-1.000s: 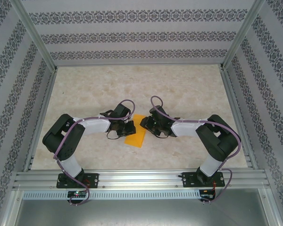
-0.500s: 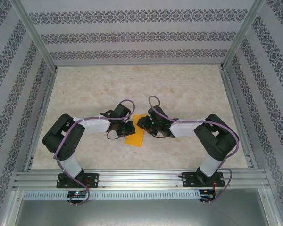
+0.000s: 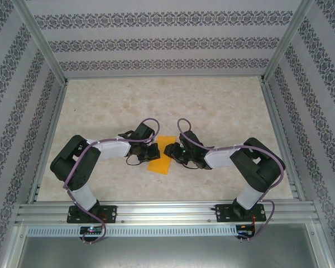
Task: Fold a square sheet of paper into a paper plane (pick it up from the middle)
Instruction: Turn over the paper at the center of the table.
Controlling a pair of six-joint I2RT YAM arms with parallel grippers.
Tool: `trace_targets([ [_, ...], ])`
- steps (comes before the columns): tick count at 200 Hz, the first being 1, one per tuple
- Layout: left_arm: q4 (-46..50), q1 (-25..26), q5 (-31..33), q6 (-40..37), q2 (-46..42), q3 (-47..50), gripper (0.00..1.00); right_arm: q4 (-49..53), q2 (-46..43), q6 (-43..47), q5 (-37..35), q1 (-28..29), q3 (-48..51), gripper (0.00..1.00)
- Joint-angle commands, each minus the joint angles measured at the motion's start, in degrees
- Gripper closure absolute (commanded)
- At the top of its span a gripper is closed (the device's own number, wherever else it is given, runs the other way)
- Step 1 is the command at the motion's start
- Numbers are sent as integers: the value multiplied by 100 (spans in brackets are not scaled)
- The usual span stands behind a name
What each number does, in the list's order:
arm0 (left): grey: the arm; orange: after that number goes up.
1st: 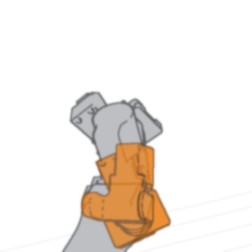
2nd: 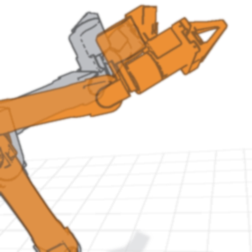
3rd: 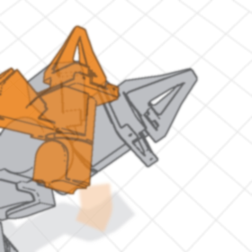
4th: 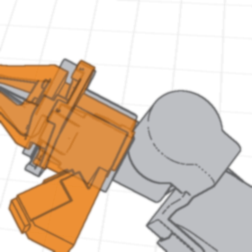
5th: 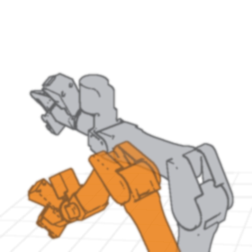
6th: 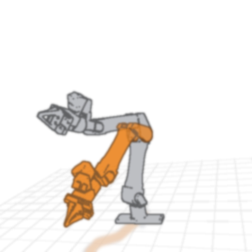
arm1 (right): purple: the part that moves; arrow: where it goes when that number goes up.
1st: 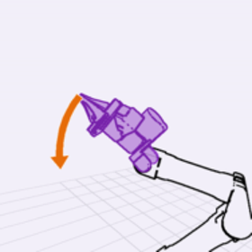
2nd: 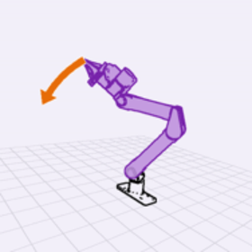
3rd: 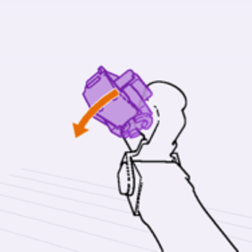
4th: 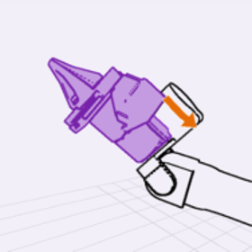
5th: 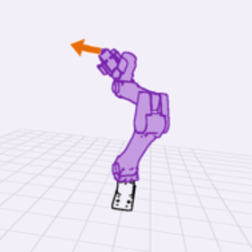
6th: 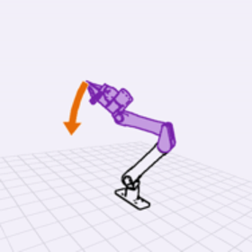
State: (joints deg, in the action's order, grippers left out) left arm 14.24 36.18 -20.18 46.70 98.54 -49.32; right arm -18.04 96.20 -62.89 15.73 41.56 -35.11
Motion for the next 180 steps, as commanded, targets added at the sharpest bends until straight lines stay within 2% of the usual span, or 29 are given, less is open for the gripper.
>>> trace_targets([
  [1, 123, 73, 157, -45, -37, 18, 89, -194, -122, 206, 174, 107, 132, 65],
  [16, 117, 75, 150, -45, -37, 2, 89, -214, -62, 250, 246, 138, 101, 71],
  [39, 112, 73, 159, -16, -60, 6, 89, -316, 68, 261, 286, 177, 51, 75],
  [62, 97, 73, 148, 15, -125, 2, 89, -317, 128, 259, 293, 177, -21, 84],
  [96, 204, 77, 368, 67, -610, 3, 88, 613, -299, 639, 70, 150, -250, 95],
  [120, 487, 73, 812, 76, -1206, 6, 82, 1766, -876, 1060, -295, 52, -511, 100],
  [140, 817, 64, 1331, 107, -1758, 30, 75, 3197, -1460, 1537, -889, -7, -908, 100],
  [168, 1389, 51, 2210, 136, -2415, 90, 70, 6227, -2021, 2092, -2716, 69, -2105, 99],
  [180, 1526, 32, 2494, 207, -2624, 183, 67, 7179, -2108, 2200, -3469, 138, -2568, 99],
])
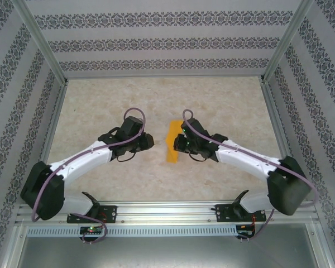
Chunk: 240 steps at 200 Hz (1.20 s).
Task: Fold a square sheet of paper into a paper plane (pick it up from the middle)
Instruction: Turn over the paper at the center of the table.
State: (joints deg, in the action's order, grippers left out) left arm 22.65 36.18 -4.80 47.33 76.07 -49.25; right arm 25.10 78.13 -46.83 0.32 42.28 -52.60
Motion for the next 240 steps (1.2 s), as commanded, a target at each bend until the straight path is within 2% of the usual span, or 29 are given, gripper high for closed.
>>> trace_targets([
  [1, 695, 30, 981, 153, -389, 178, 67, 2941, -304, 595, -1986, 77, -839, 99],
  [14, 784, -12, 1190, 285, -533, 297, 67, 3879, -207, 503, -2705, 158, -1337, 98],
  [40, 934, -126, 1421, 647, -633, 487, 66, 5166, 536, 136, -3444, 437, -2136, 98],
  [59, 1137, -179, 1651, 897, -719, 557, 67, 5651, 1404, -87, -3553, 707, -2616, 98],
  [103, 1559, -246, 2332, 1379, -1402, 835, 68, 6068, 3505, -15, -3430, 1410, -4038, 94],
  [129, 1800, -285, 2677, 1622, -1909, 1007, 68, 5590, 4201, 109, -2797, 1560, -4444, 94],
  [173, 2099, -303, 3112, 1857, -2692, 1220, 69, 4882, 4732, 77, -2007, 1711, -4699, 90],
  [207, 2190, -303, 3181, 1893, -2887, 1248, 68, 4252, 4682, 87, -1512, 1722, -4448, 81],
  [222, 2149, -305, 3131, 1843, -2881, 1243, 68, 3833, 4406, 103, -1313, 1714, -4205, 67],
  [240, 2032, -305, 3013, 1772, -2821, 1223, 67, 2962, 3825, 96, -925, 1659, -3588, 55],
])
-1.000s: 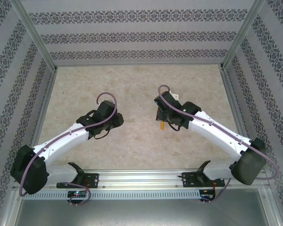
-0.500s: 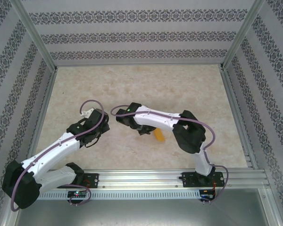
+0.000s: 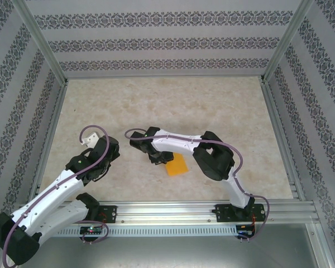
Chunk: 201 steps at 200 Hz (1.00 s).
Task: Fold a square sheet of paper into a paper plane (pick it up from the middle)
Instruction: Turn over the paper at the center of the table, then rotate the paper at the center of the table.
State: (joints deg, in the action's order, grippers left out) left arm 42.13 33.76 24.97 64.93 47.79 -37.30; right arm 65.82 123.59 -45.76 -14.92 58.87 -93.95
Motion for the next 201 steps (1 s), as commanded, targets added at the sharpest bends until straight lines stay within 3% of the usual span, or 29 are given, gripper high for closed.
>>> trace_targets([
  [1, 72, -62, 22, -1, 9, 28, 67, -1170, -761, -16, 623, -13, 594, 55],
  [19, -117, -61, -167, -121, 100, -3, 66, -2268, -1505, -144, 1202, -195, 1491, 46],
  [49, -795, -61, -863, -675, 470, -49, 62, -3730, -2982, -253, 1458, -408, 3008, 37],
  [66, -1353, -49, -1598, -988, 931, -105, 62, -4345, -3722, -406, 1528, -658, 3791, 37],
  [93, -2072, 28, -2843, -1361, 2049, -413, 58, -5035, -4476, -565, 1879, -1274, 4916, 45],
  [128, -2546, 270, -3978, -1475, 3539, -1018, 51, -5840, -4618, -677, 2530, -1927, 5841, 66],
  [156, -3040, 338, -4253, -1360, 4181, -1208, 48, -6243, -4450, -730, 2717, -1962, 6074, 70],
  [201, -3208, 347, -4425, -1263, 4959, -1544, 54, -6842, -3881, -824, 3002, -1905, 6101, 77],
])
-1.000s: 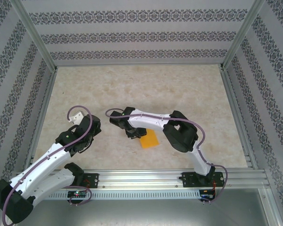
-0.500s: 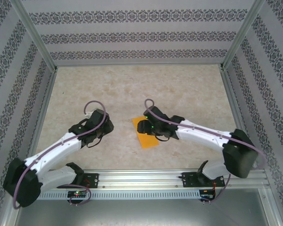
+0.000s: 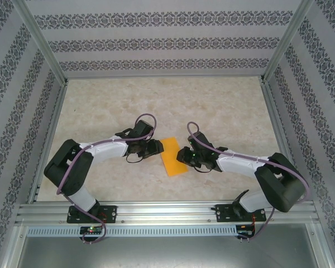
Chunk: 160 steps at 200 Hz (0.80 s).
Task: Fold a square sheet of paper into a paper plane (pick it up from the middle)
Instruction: Rotate the paper at the center of the table.
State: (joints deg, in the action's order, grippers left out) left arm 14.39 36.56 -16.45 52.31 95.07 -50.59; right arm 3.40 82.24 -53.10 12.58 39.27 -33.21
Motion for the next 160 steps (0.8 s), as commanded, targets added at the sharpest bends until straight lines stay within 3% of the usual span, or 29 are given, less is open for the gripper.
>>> trace_targets([
  [1, -432, 69, -286, -6, 245, -224, 54, -602, 265, -88, 253, 55, 26, 77],
  [104, -27, 67, -316, -421, 1110, -1030, 64, -1034, 627, -606, 41, 555, 103, 77],
  [160, 751, 67, 422, -634, 231, -706, 62, -610, 235, -414, -133, 499, -1, 73],
])
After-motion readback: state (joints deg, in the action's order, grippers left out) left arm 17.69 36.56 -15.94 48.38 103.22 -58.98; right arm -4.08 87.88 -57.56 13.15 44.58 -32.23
